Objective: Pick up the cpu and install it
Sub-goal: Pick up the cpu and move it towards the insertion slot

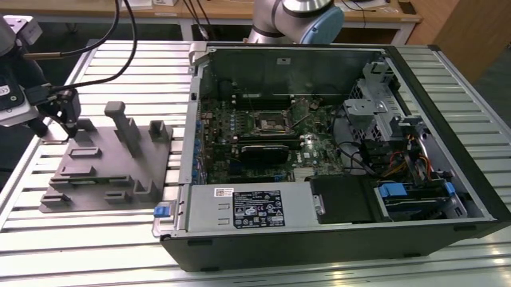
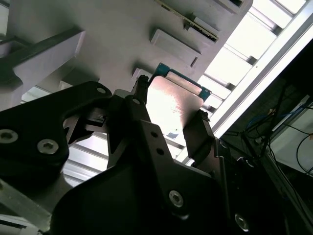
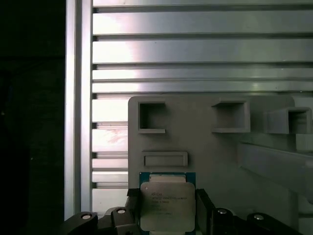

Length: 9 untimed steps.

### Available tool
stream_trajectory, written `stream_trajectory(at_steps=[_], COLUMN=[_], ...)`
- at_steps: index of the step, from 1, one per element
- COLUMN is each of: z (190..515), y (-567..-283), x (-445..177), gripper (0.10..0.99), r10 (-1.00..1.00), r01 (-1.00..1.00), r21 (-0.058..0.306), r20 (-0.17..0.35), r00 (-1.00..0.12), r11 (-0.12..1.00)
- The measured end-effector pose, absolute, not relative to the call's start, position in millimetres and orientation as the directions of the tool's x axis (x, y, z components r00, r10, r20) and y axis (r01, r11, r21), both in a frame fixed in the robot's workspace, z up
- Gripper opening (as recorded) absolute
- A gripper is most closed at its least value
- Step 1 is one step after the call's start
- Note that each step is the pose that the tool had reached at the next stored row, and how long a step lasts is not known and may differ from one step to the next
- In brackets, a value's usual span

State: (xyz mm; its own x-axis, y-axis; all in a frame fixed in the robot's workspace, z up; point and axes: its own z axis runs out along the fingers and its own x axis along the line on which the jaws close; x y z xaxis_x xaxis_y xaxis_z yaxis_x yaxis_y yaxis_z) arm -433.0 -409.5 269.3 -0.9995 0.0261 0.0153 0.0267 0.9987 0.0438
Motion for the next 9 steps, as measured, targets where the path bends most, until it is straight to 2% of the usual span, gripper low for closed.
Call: stream_trajectory(at_steps=[9], z=[276.1], y=[-409.5], x=[-433.0], gripper=[0.541], r10=[0.026], r01=[0.027], r21=[0.044], r20=[0.015], r00=[-1.0], r11=[0.999])
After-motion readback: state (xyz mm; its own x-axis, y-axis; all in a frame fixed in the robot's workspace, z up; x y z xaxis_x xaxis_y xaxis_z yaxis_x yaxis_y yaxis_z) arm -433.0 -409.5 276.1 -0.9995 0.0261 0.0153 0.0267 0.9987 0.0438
